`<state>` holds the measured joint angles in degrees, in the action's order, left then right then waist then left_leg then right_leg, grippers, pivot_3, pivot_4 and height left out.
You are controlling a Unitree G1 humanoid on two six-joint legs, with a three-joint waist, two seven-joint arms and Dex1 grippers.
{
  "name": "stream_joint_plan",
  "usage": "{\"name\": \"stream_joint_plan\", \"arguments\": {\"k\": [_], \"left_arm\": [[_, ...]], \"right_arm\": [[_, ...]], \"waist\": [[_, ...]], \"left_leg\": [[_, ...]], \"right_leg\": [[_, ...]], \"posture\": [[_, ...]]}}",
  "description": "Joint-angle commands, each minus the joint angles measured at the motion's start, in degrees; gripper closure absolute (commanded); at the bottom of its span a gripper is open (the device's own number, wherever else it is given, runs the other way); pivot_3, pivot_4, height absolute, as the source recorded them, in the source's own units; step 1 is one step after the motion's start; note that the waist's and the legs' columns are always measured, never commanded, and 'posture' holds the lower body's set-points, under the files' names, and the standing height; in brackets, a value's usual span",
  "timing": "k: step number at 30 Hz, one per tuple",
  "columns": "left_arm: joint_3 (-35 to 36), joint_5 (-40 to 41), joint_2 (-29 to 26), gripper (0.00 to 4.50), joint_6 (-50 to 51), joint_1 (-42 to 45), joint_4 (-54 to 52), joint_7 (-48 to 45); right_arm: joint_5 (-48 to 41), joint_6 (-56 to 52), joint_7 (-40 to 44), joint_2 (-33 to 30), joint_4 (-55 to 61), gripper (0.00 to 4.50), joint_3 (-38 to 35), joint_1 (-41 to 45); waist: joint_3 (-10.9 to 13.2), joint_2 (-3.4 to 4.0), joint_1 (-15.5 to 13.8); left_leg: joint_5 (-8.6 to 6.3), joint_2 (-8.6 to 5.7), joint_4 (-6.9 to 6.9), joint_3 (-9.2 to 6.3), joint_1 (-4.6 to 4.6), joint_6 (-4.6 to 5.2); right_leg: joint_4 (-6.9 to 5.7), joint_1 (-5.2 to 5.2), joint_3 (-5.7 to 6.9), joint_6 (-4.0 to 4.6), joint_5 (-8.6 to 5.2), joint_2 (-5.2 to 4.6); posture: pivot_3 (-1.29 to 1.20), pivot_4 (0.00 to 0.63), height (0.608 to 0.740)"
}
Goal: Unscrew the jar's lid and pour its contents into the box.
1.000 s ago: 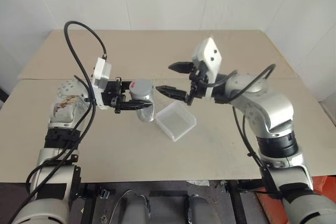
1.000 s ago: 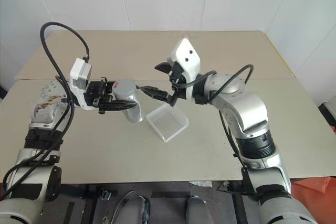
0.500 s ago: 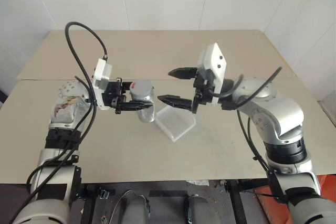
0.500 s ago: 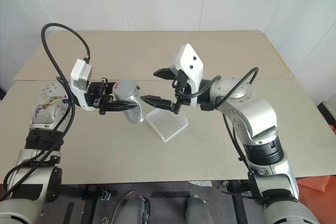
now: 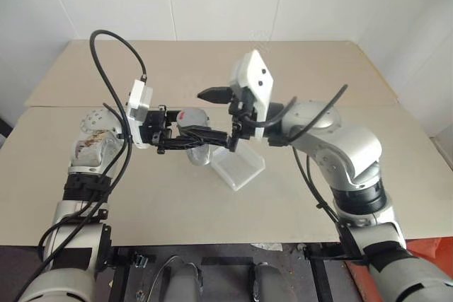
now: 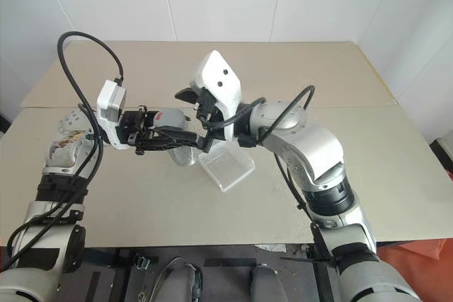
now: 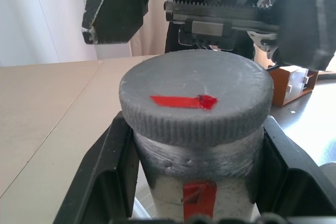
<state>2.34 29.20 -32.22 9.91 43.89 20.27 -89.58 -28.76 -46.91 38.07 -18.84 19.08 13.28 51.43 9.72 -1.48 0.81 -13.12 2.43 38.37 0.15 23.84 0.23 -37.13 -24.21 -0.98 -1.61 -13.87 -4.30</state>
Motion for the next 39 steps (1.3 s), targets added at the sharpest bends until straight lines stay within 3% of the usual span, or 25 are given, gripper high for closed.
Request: {"name": "stream_joint_plan", "arguments": {"k": [1,39], "left_arm": [[0.7,0.4,-0.4,2.07,-1.1,0.2,-2.0,-0.1],[0.8,0.3,-1.0,2.07,-1.0,-0.9,-3.3,0.4]], "right_arm": [[1.0,0.0,-0.7,1.0,0.1,0.04,0.4,2.4],[3.0,0.2,2.6,0.6,-3.0,0.04,0.8,2.6]], "waist": [[0.0,0.0,0.0],[0.0,0.0,0.1]], "left_leg": [[0.0,0.0,0.0,0.0,0.0,0.0],[0.0,0.01,0.0,0.0,0.0,0.0]], "right_leg": [[0.0,0.0,0.0,0.0,0.0,0.0],[0.0,-0.01,0.0,0.0,0.0,0.01]], "posture": [[0.0,0.15,0.74],[0.0,0.15,0.74]]}}
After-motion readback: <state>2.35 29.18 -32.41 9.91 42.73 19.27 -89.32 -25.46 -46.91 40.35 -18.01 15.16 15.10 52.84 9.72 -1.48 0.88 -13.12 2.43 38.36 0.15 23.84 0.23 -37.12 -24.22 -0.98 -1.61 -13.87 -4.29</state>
